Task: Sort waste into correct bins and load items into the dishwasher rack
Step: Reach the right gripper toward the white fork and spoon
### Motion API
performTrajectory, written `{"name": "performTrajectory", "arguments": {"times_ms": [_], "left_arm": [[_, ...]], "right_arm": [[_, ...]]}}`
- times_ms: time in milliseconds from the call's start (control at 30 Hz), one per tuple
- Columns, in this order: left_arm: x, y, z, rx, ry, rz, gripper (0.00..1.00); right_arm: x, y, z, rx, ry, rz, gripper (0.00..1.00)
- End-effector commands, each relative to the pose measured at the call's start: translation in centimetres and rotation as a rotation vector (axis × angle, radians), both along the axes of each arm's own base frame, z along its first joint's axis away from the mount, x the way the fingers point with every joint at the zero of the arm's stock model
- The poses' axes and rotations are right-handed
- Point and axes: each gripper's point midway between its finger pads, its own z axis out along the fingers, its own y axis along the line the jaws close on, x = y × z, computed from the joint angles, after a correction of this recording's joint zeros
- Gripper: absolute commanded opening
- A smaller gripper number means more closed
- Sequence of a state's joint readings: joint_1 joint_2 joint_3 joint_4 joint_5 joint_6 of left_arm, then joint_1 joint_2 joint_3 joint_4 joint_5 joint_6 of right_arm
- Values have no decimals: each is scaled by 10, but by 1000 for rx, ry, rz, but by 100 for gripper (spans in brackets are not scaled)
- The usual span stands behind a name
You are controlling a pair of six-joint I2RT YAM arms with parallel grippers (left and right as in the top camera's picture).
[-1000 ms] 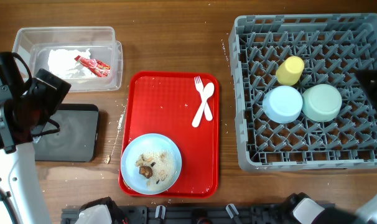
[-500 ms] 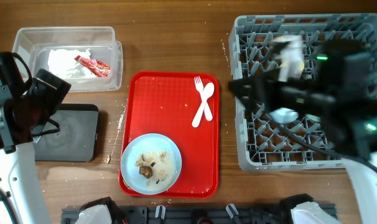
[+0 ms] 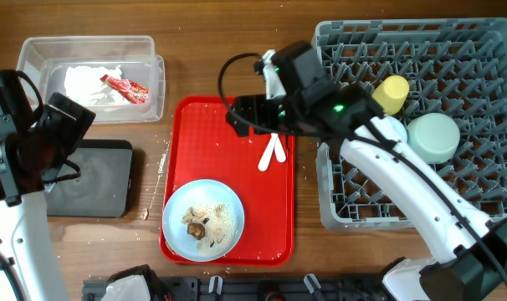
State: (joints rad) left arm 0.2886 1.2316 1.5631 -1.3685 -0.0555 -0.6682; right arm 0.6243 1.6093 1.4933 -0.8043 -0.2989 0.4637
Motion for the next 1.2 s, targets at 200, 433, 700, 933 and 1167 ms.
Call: {"name": "performTrajectory", "arguments": {"times_ms": [200,433,700,933,1167], "left_arm": [[0,2,1,10,0,6,100],[0,2,1,10,0,6,100],[0,2,1,10,0,5,100],[0,2,1,10,0,5,100],[0,2,1,10,0,5,100]], "right_arm": [[-15,21,-15,-106,-50,12,99],[-23,17,-27,-124,24,-10,89],[12,-44,-58,-404,-33,-331,84],[37,-51,-122,-613,-52,-215,68],[33,-58,-180,-544,201,-254,62]]}}
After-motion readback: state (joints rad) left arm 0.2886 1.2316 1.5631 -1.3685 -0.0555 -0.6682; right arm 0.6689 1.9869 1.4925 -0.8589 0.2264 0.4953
